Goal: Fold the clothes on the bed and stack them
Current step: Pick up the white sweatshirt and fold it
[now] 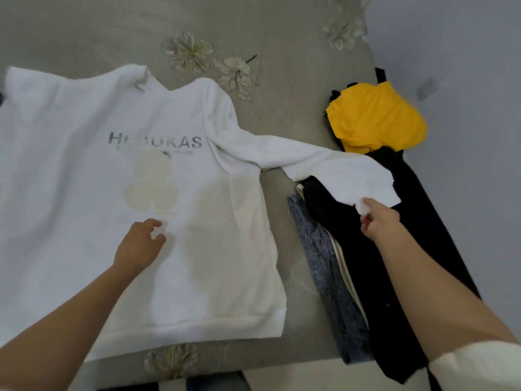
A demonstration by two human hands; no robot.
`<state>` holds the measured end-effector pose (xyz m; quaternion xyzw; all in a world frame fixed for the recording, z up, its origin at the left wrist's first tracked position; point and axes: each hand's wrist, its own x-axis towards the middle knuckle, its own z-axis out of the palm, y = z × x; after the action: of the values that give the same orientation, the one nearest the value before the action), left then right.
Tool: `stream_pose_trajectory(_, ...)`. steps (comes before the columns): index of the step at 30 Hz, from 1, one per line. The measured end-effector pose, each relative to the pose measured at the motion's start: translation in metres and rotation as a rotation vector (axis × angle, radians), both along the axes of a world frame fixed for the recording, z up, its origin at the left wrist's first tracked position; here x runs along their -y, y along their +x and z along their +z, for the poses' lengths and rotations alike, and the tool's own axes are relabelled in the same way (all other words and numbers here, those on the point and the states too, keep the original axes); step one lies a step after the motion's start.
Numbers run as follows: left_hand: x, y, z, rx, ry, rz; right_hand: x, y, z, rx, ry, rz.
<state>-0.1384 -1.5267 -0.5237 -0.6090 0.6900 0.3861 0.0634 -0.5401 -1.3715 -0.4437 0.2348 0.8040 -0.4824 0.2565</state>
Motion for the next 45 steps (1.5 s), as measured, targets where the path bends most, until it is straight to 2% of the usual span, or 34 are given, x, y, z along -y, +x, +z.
stream_pose_trajectory(4, 0.001, -0.014, 0.012, -0.001, 0.004, -0.019, -0.007, -0.006, 0.002, 0.011, -0.047, -0.041)
stream_pose_trajectory(8, 0.006, -0.009, 0.023, 0.038, 0.018, -0.033, 0.001, -0.027, 0.027, -0.118, -0.146, -0.05)
stream_pose_trajectory(12, 0.012, -0.003, 0.036, 0.073, 0.015, 0.022, 0.002, -0.094, 0.092, -0.196, -0.32, -0.11)
stream_pose_trajectory(14, 0.012, -0.005, 0.039, 0.06, 0.015, 0.024, -0.016, -0.154, 0.095, -0.294, -0.458, -0.172)
stream_pose_trajectory(16, 0.013, -0.008, 0.038, 0.047, 0.012, 0.015, -0.042, -0.188, 0.095, -0.352, -0.48, -0.194)
stream_pose_trajectory(19, 0.011, -0.01, 0.036, 0.043, 0.035, -0.002, -0.034, -0.143, 0.121, -0.337, -0.581, -0.092)
stream_pose_trajectory(21, 0.009, -0.009, 0.035, 0.034, 0.055, -0.009, -0.011, -0.102, 0.13, -0.53, -0.607, -0.116)
stream_pose_trajectory(22, 0.009, -0.008, 0.034, 0.025, 0.056, -0.008, 0.0, -0.093, 0.132, -0.521, -0.631, -0.143)
stream_pose_trajectory(25, 0.01, -0.001, 0.032, -0.009, 0.069, 0.013, 0.039, -0.044, 0.14, -0.48, -0.678, -0.025)
stream_pose_trajectory(27, 0.011, 0.002, 0.033, -0.094, 0.096, 0.077, 0.066, 0.011, 0.145, -0.421, -0.757, 0.108)
stream_pose_trajectory(29, 0.015, 0.002, 0.041, -0.302, 0.191, 0.221, 0.091, 0.073, 0.148, -0.39, -0.797, 0.302)
stream_pose_trajectory(31, 0.024, 0.002, 0.057, -0.601, 0.385, 0.451, 0.108, 0.137, 0.144, -0.349, -0.732, 0.527)
stream_pose_trajectory(33, 0.036, 0.012, 0.068, -0.856, 0.615, 0.686, 0.118, 0.199, 0.135, -0.208, -0.694, 0.843)
stream_pose_trajectory(35, 0.048, 0.034, 0.066, -0.984, 0.734, 0.834, 0.121, 0.248, 0.115, 0.009, -0.665, 1.205)
stream_pose_trajectory(37, 0.052, 0.063, 0.059, -1.055, 0.756, 0.902, 0.118, 0.272, 0.084, 0.14, -0.525, 1.38)
stream_pose_trajectory(39, 0.053, 0.092, 0.046, -1.019, 0.758, 0.953, 0.117, 0.269, 0.053, 0.107, -0.331, 1.321)
stream_pose_trajectory(42, 0.054, 0.114, 0.025, -0.771, 0.728, 0.915, 0.118, 0.245, 0.011, 0.02, -0.062, 1.159)
stream_pose_trajectory(45, 0.054, 0.114, 0.006, -0.556, 0.552, 0.844, 0.115, 0.216, -0.028, -0.137, 0.172, 1.076)
